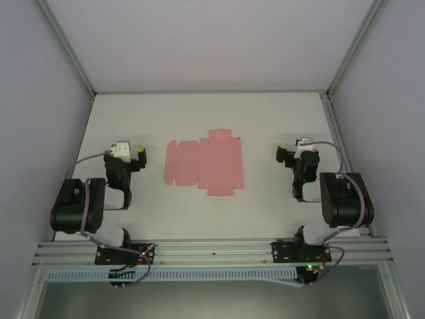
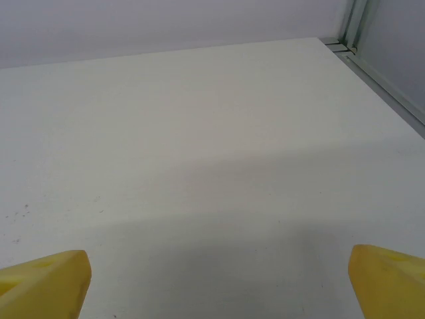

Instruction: Assemble paper box

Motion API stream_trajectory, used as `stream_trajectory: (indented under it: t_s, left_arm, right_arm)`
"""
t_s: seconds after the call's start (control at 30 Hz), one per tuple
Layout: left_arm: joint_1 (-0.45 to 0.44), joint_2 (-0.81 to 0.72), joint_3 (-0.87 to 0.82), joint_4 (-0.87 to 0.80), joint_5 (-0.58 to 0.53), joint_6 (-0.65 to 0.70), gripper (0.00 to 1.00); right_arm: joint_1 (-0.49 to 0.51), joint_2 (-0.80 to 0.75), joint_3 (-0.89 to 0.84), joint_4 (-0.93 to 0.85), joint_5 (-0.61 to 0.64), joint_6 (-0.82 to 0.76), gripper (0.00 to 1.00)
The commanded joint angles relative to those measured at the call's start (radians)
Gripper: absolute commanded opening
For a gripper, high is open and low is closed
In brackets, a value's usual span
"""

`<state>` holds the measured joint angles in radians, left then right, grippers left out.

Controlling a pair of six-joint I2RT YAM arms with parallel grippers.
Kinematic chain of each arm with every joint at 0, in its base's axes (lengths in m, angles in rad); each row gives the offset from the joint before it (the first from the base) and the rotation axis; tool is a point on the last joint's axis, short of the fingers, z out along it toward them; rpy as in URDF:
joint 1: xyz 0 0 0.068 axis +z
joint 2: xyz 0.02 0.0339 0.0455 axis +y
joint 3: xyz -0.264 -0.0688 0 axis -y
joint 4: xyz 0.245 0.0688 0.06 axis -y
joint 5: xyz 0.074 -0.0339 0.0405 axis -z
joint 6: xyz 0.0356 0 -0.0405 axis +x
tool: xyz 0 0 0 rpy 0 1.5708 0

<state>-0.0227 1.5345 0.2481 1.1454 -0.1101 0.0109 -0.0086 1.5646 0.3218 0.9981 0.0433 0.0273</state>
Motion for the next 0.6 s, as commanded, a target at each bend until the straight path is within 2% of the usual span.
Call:
stream_trajectory:
  t_s: [0.0,0.57]
  left_arm:
    - [-0.003,0.007,0.019,0.034,0.010,0.021,1.00]
    - [-0.003,0.008,0.022,0.028,0.015,0.021,1.00]
  right_arm:
    - [0.000,-0.002,0.013,0.019,-0.014,0.013,1.00]
    - [0.001,0.000,0.015,0.019,-0.009,0.014,1.00]
